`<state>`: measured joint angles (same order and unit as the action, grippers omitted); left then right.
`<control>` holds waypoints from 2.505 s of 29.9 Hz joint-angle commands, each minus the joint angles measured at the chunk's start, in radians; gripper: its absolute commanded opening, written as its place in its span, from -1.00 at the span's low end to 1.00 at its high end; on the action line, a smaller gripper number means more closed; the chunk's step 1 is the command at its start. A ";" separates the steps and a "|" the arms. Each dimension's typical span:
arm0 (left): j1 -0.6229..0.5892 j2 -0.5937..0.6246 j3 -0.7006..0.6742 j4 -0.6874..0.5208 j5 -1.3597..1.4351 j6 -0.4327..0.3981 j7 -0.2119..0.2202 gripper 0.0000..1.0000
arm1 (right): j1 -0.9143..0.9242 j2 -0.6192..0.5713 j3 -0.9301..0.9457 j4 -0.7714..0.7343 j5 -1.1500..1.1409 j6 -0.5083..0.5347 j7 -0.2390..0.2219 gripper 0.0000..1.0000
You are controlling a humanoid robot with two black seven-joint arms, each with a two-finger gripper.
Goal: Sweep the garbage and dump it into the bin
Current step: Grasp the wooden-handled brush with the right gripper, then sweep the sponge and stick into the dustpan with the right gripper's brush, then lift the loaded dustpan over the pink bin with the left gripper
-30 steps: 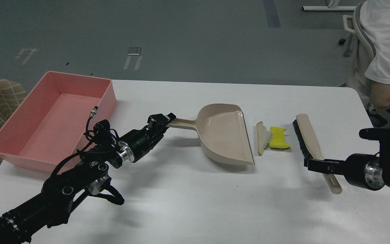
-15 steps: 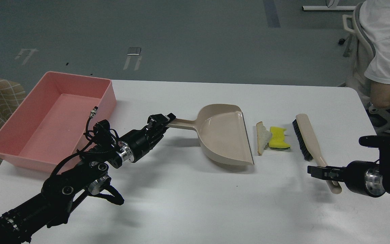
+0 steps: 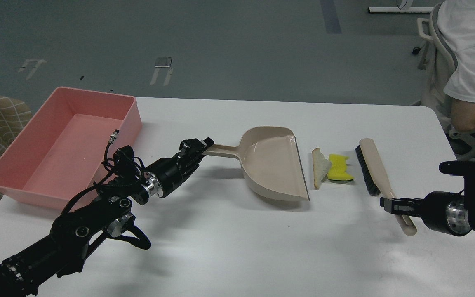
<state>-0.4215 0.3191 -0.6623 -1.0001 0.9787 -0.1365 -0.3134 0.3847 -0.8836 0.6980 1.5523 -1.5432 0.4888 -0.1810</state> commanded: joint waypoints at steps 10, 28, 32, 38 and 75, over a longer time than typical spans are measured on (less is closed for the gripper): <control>0.004 0.003 0.001 0.000 0.000 0.000 0.000 -1.00 | -0.004 0.014 0.003 0.000 0.009 0.000 0.005 -0.98; -0.007 0.011 0.032 0.028 0.000 0.001 0.004 -1.00 | 0.056 0.218 -0.031 0.022 0.008 0.000 -0.021 -0.98; -0.008 0.009 0.030 0.028 0.000 0.001 0.002 -1.00 | 0.106 0.270 -0.066 0.015 0.008 0.000 -0.035 -0.98; -0.008 0.009 0.030 0.028 0.000 0.001 0.000 -1.00 | 0.129 0.374 -0.064 0.026 0.006 0.000 -0.040 -0.98; 0.190 0.334 -0.463 -0.255 -0.342 0.052 -0.010 -1.00 | -0.050 0.103 0.463 -0.090 0.149 0.000 -0.025 -0.92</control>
<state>-0.2896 0.6006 -1.0461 -1.2307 0.6431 -0.0777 -0.3224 0.3344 -0.7857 1.1582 1.4620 -1.3942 0.4889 -0.2052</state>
